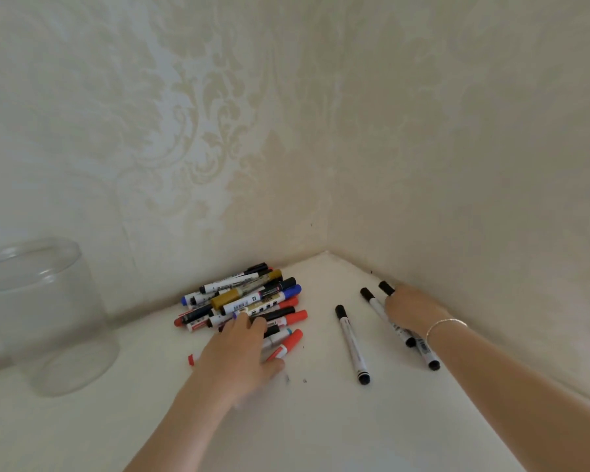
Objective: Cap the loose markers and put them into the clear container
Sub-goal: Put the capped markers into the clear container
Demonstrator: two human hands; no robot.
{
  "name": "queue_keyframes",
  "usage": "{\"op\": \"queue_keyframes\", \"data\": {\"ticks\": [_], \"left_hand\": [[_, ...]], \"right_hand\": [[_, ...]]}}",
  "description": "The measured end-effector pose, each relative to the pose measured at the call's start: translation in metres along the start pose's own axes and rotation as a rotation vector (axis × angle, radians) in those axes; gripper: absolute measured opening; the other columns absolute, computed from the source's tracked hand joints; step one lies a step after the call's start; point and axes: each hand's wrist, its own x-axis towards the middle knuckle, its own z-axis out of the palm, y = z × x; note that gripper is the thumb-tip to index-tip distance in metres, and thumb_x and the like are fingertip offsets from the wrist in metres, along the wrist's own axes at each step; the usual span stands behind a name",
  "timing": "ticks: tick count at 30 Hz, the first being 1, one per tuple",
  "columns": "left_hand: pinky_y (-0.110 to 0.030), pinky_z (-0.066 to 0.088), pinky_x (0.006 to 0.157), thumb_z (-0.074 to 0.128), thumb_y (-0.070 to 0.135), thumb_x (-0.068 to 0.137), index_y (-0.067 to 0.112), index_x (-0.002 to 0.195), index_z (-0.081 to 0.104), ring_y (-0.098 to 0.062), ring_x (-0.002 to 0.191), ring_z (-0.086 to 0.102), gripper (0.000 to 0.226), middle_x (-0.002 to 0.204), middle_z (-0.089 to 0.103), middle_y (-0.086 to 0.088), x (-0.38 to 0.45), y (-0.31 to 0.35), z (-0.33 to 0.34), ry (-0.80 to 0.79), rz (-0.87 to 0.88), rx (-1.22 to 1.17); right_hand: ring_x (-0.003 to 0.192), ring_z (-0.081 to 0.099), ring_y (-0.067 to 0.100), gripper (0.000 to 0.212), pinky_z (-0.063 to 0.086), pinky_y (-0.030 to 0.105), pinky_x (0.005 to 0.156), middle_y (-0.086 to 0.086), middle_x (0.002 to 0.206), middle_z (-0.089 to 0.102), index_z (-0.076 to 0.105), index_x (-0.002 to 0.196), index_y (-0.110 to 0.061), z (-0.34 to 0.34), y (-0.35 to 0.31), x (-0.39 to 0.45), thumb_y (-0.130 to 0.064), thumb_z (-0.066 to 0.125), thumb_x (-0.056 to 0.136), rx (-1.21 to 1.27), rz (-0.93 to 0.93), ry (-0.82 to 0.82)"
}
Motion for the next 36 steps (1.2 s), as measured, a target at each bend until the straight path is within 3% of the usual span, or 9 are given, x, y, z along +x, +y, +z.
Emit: {"op": "queue_keyframes", "data": {"ticks": [4, 7, 13, 20, 25, 28, 30, 33, 36], "left_hand": [[-0.028, 0.041, 0.094, 0.05, 0.057, 0.089, 0.025, 0.135, 0.039, -0.016, 0.119, 0.04, 0.056, 0.131, 0.039, 0.001, 0.002, -0.001, 0.003, 0.012, 0.012, 0.013], [-0.03, 0.038, 0.097, 0.05, 0.058, 0.088, 0.03, 0.134, 0.042, -0.017, 0.119, 0.038, 0.054, 0.129, 0.039, 0.002, 0.002, -0.005, 0.0, 0.037, 0.029, 0.047], [-0.031, 0.041, 0.099, 0.049, 0.055, 0.091, 0.025, 0.139, 0.037, -0.019, 0.123, 0.04, 0.058, 0.134, 0.042, 0.001, 0.001, -0.008, 0.001, 0.005, 0.043, 0.004], [-0.028, 0.043, 0.089, 0.044, 0.041, 0.096, 0.018, 0.136, 0.042, -0.017, 0.115, 0.045, 0.046, 0.126, 0.046, -0.002, 0.001, 0.001, 0.004, -0.051, 0.049, -0.01], [-0.031, 0.044, 0.089, 0.05, 0.027, 0.095, 0.01, 0.14, 0.034, -0.023, 0.113, 0.05, 0.05, 0.128, 0.046, -0.011, 0.009, 0.022, 0.003, -0.126, 0.036, 0.048], [-0.03, 0.048, 0.079, 0.052, 0.025, 0.093, 0.011, 0.135, 0.038, -0.018, 0.093, 0.056, 0.046, 0.116, 0.054, -0.009, 0.019, 0.023, 0.008, -0.096, -0.03, -0.216], [-0.03, 0.05, 0.068, 0.054, 0.025, 0.093, 0.015, 0.117, 0.047, -0.012, 0.073, 0.054, 0.027, 0.097, 0.059, -0.005, 0.023, 0.022, 0.012, -0.032, -0.114, -0.585], [-0.021, 0.05, 0.051, 0.06, 0.027, 0.092, 0.018, 0.11, 0.053, -0.008, 0.056, 0.056, 0.021, 0.08, 0.061, -0.003, 0.026, 0.028, 0.012, 0.023, -0.172, -1.107], [-0.021, 0.054, 0.055, 0.055, 0.02, 0.096, 0.016, 0.11, 0.056, -0.01, 0.066, 0.061, 0.015, 0.083, 0.065, -0.003, 0.03, 0.035, 0.014, 0.1, -0.188, -1.329]], "right_hand": [[0.112, 0.049, 0.031, 0.048, 0.042, 0.038, 0.086, 0.012, 0.127, 0.047, 0.041, 0.127, -0.015, 0.023, -0.022, -0.008, -0.049, 0.029, 0.096, 0.115, -0.037, 0.054], [0.118, 0.043, 0.03, 0.056, 0.039, 0.038, 0.088, 0.011, 0.129, 0.041, 0.035, 0.133, -0.019, 0.036, -0.039, -0.022, -0.057, 0.037, 0.091, 0.074, -0.121, 0.06], [0.114, 0.04, 0.028, 0.048, 0.034, 0.03, 0.078, 0.011, 0.126, 0.037, 0.032, 0.131, -0.012, 0.048, -0.06, -0.033, -0.032, 0.048, 0.09, 0.013, -0.174, 0.062], [0.117, 0.046, 0.028, 0.047, 0.039, 0.03, 0.084, 0.015, 0.129, 0.04, 0.029, 0.134, -0.004, 0.051, -0.085, -0.04, -0.017, 0.047, 0.092, -0.067, -0.157, 0.083], [0.114, 0.053, 0.027, 0.047, 0.044, 0.031, 0.087, 0.014, 0.126, 0.047, 0.033, 0.133, -0.002, 0.042, -0.094, -0.041, -0.016, 0.05, 0.091, -0.001, -0.134, 0.023], [0.083, 0.056, 0.017, 0.026, 0.042, 0.023, 0.066, 0.004, 0.092, 0.053, 0.047, 0.11, -0.007, 0.03, -0.09, -0.04, -0.017, 0.056, 0.087, 0.203, -0.147, -0.087], [0.062, 0.046, 0.014, 0.017, 0.036, 0.022, 0.052, 0.003, 0.072, 0.046, 0.046, 0.082, -0.009, 0.02, -0.086, -0.04, -0.012, 0.063, 0.081, 0.511, -0.114, -0.115], [0.054, 0.044, 0.019, 0.018, 0.039, 0.023, 0.052, 0.008, 0.064, 0.046, 0.047, 0.07, -0.008, 0.012, -0.085, -0.04, -0.004, 0.064, 0.074, 0.953, -0.075, -0.118], [0.054, 0.053, 0.024, 0.01, 0.05, 0.03, 0.057, 0.013, 0.063, 0.052, 0.051, 0.072, -0.005, 0.01, -0.093, -0.047, 0.001, 0.059, 0.076, 1.227, -0.084, -0.257]]}}
